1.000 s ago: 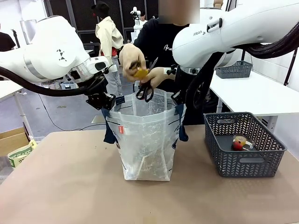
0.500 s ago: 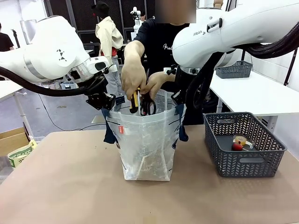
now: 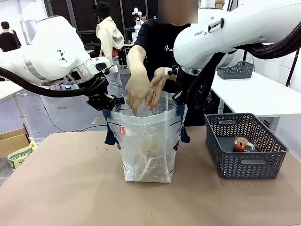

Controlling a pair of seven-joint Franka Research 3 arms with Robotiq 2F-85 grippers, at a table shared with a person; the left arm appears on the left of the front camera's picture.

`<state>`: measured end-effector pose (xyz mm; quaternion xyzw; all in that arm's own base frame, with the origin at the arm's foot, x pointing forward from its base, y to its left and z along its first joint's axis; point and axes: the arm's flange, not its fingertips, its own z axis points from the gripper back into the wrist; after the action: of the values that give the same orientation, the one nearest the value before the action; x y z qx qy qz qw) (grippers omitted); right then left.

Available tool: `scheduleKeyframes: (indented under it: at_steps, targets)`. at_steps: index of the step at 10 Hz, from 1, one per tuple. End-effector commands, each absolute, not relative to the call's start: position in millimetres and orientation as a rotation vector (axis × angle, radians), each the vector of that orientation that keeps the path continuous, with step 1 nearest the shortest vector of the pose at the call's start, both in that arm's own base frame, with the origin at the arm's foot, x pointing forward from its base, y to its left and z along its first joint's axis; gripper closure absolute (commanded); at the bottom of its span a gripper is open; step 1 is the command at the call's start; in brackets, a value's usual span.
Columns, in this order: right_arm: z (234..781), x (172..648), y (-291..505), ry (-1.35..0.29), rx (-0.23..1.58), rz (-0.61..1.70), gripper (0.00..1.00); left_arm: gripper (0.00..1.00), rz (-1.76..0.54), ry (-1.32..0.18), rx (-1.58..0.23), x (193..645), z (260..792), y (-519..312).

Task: Transfer purchased items from the store into the shopping bag.
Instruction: Move the Reusable shopping bag to the right side of the table.

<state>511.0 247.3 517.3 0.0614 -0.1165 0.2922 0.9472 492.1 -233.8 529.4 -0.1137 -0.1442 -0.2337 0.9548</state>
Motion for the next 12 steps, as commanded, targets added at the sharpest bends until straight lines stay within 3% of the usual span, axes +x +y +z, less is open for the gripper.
scheduleKeyframes:
  at_steps: [1, 12]
  targets:
    - [517.4, 511.3, 247.0, -0.240, 0.124, 0.595, 1.00, 1.00, -0.478, -0.295, -0.226, 492.0, 529.8, -233.7]
    - [517.4, 511.3, 247.0, -0.240, 0.124, 0.595, 1.00, 1.00, -0.478, -0.295, -0.226, 492.0, 529.8, -233.7]
